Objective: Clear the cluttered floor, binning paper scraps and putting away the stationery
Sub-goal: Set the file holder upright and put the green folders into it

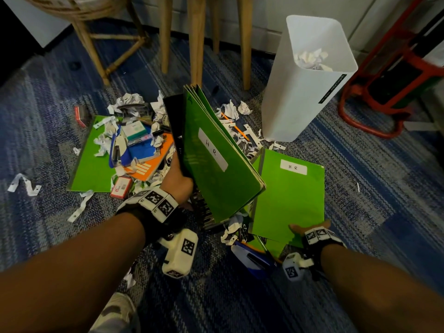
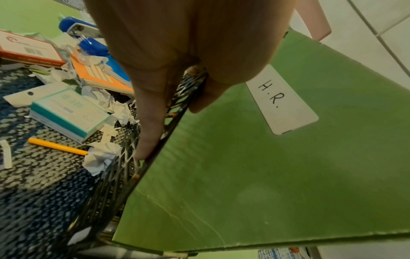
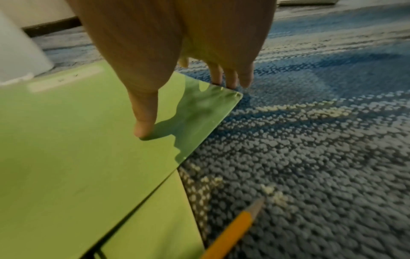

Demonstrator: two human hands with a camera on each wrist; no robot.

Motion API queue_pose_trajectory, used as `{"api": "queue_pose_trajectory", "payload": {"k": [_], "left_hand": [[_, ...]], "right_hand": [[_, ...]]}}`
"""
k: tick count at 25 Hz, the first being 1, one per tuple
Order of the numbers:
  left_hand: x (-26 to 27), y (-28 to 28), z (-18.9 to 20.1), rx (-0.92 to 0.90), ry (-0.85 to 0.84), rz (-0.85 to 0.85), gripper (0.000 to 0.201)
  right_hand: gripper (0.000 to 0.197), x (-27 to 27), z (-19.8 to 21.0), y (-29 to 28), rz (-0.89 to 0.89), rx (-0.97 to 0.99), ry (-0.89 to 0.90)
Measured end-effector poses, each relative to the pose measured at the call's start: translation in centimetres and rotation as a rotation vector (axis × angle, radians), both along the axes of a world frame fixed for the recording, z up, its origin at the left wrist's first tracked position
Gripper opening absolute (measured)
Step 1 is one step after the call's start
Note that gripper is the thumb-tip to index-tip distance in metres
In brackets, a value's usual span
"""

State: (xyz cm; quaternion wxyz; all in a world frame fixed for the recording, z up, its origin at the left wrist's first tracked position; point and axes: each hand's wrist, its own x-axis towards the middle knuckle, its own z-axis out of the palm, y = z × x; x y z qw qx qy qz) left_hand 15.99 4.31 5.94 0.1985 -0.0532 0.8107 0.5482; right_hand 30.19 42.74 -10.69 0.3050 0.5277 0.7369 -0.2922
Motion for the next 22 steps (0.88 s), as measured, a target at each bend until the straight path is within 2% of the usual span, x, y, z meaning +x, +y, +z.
{"api": "queue_pose_trajectory", "payload": {"k": [1,2,3,5,6,9,11,13,15,18,22], "left_hand": [[0.1,-0.1,0.1,0.008,-0.025,-0.004,0.077],[0.2,-0.1,0.2,0.016,-0.034,0.001,0.076],[0.3,-0.1,0.3,0.014,-0.031,0.011,0.076],[0.5,-0.2,0.3,0.021,-0.034,0.027,0.078],[0.4,-0.2,0.2,0.011,-0.036,0.019,0.079],[0.0,-0.3,0.3,-0.029,-0.054,0.01,0.083],[-0.6,-0.2,0.3,-0.059,-0.016,0.027,0.082],[-1.6,-0.3,-1.4,-0.124,0.06,0.046,0.083],[-2.4,-0.4,-1.5,-0.137,0.059,0.091,0.093],[-3.1,0.0,0.3,-0.156,-0.007,0.116,0.091],[-4.0,-0.2,-0.2,-0.103,-0.043,0.21,0.09]], "right_hand": [[0.156,-0.2,0.6,-1.2,0.039,-0.032,-0.004],[0.143,-0.4,2.2,-3.1,-0.002,-0.016,0.03],[0.122,-0.1,2.1,-4.0,-0.013,0.03,0.047],[0.082,0.1,3.7,-5.3,0.12,-0.03,-0.006],[0.072,0.0,4.0,-5.3,0.118,-0.083,0.019],[0.062,-1.2,6.4,-6.0,-0.151,-0.137,0.376],[0.055,-3.0,9.0,-6.9,-0.2,-0.084,0.582],[0.047,-5.0,12.9,-8.5,-0.067,-0.052,0.748],[0.046,-6.5,16.7,-9.7,0.093,-0.012,0.854],[0.044,-7.5,22.6,-11.7,0.17,-0.006,1.079],[0.04,-7.3,30.4,-14.4,0.206,0.057,1.542]]}}
